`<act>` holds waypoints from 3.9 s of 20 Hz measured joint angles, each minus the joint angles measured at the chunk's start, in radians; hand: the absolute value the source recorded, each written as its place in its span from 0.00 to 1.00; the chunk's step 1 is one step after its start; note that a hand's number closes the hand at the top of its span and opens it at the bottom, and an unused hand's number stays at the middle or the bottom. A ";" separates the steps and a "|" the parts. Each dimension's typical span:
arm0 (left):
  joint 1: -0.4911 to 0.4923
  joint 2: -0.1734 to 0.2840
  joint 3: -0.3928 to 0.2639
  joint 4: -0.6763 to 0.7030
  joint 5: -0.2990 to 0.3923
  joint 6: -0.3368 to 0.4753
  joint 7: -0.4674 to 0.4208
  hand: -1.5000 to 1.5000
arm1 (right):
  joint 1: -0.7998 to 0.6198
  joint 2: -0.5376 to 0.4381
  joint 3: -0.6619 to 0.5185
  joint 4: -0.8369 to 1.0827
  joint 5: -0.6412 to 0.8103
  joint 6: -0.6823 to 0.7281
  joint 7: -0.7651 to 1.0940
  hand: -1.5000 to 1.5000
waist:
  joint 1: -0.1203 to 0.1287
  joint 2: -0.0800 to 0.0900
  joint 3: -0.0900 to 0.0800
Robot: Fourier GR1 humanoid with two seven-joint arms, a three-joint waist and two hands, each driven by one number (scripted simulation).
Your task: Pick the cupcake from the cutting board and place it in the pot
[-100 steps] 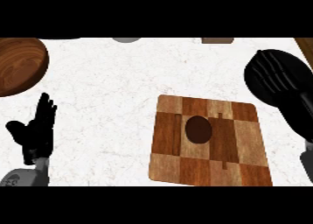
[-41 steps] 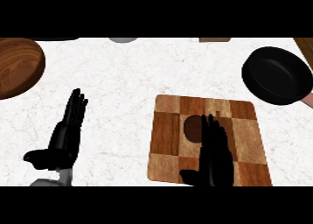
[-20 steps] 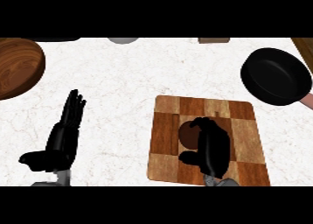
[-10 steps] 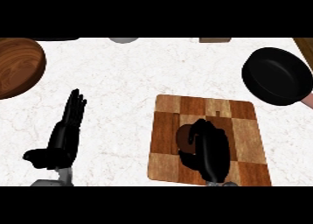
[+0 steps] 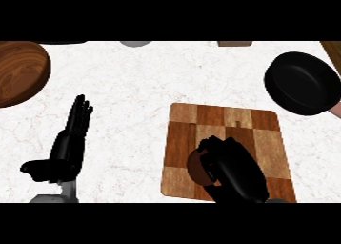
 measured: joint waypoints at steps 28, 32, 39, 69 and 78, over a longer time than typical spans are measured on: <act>-0.002 -0.038 0.007 -0.021 -0.048 -0.005 0.025 0.50 | -0.253 -0.205 -0.728 0.078 -0.285 0.178 -0.158 1.00 | 0.001 0.004 0.001; -0.010 -0.037 0.023 -0.007 -0.038 -0.020 0.019 0.50 | -0.323 -0.238 -0.784 0.283 -0.278 0.134 -0.262 1.00 | 0.003 0.005 0.001; -0.013 -0.044 0.021 -0.016 -0.043 -0.026 0.028 0.50 | -0.488 -0.289 -0.826 0.684 -0.263 0.094 -0.440 1.00 | 0.015 0.008 0.002; -0.021 -0.071 0.002 -0.002 -0.064 -0.035 0.008 0.50 | -0.797 -0.387 -1.199 1.547 -0.516 0.253 -0.753 0.00 | 0.041 0.024 0.006; -0.021 -0.072 0.002 -0.008 -0.063 -0.042 0.002 0.50 | -0.748 -0.488 -1.311 1.595 -0.620 0.327 -0.786 0.00 | 0.056 0.034 0.008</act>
